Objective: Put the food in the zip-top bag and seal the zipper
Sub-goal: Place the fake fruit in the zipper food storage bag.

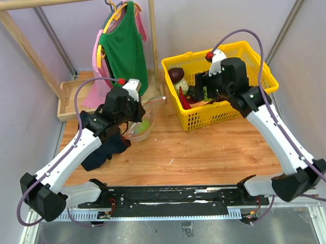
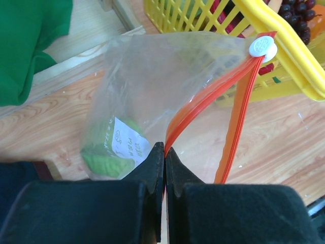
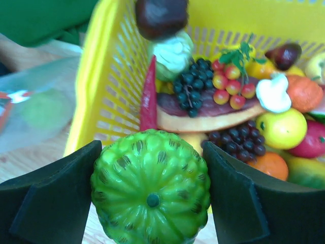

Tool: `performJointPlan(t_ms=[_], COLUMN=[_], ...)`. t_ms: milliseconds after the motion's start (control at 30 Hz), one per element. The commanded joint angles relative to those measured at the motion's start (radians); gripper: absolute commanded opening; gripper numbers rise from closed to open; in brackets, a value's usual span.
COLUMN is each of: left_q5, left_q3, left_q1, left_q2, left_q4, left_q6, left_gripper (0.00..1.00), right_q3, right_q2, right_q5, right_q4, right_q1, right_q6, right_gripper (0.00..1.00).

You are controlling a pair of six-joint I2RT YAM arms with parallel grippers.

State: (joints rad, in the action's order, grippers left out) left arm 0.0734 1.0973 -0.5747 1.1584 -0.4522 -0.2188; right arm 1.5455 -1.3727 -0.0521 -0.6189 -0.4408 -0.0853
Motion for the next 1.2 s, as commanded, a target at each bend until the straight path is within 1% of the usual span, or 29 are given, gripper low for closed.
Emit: performJointPlan(t_ms=[0,167,300,467,633,767,900,1067,1167], left_q5=[-0.125,-0.190,-0.204,-0.239,-0.261,-0.257,-0.275,-0.297,-0.291], left_q3=[0.007,0.003,0.016,0.041,0.056,0.072,0.082,0.079,0.071], left_q1=[0.029,0.040,0.041,0.041,0.041,0.041,0.041,0.041,0.041], left_q2=[-0.014,-0.012,-0.008,-0.006,-0.005,-0.006,-0.012,-0.025,-0.024], left_q4=[0.043,0.053,0.046,0.042,0.046,0.040,0.038,0.035,0.028], left_q6=[-0.018,-0.024,-0.028,-0.049,-0.096,-0.164,-0.243,-0.291,-0.298], left_gripper=[0.00,0.00,0.00,0.01,0.00,0.00,0.00,0.01,0.01], right_q3=[-0.125,-0.266,-0.303,-0.372,-0.449,-0.540,-0.613,-0.654,-0.706], right_q2=[0.106,0.186,0.184,0.166,0.161,0.167,0.170,0.163,0.186], right_q5=[-0.037,-0.087,-0.109,-0.053,0.015,0.075,0.101,0.090,0.131], right_q4=[0.241,0.467,0.582,0.746,0.904,1.039,1.134,1.146,1.151], right_q1=[-0.063,-0.157,-0.250,-0.370,-0.444,-0.478,-0.481,-0.481,-0.482], right_q6=[-0.069,-0.131,-0.155,-0.180,-0.226,-0.255,-0.298,-0.300,-0.283], right_gripper=[0.47,0.46,0.46,0.46,0.45,0.45,0.46,0.48,0.50])
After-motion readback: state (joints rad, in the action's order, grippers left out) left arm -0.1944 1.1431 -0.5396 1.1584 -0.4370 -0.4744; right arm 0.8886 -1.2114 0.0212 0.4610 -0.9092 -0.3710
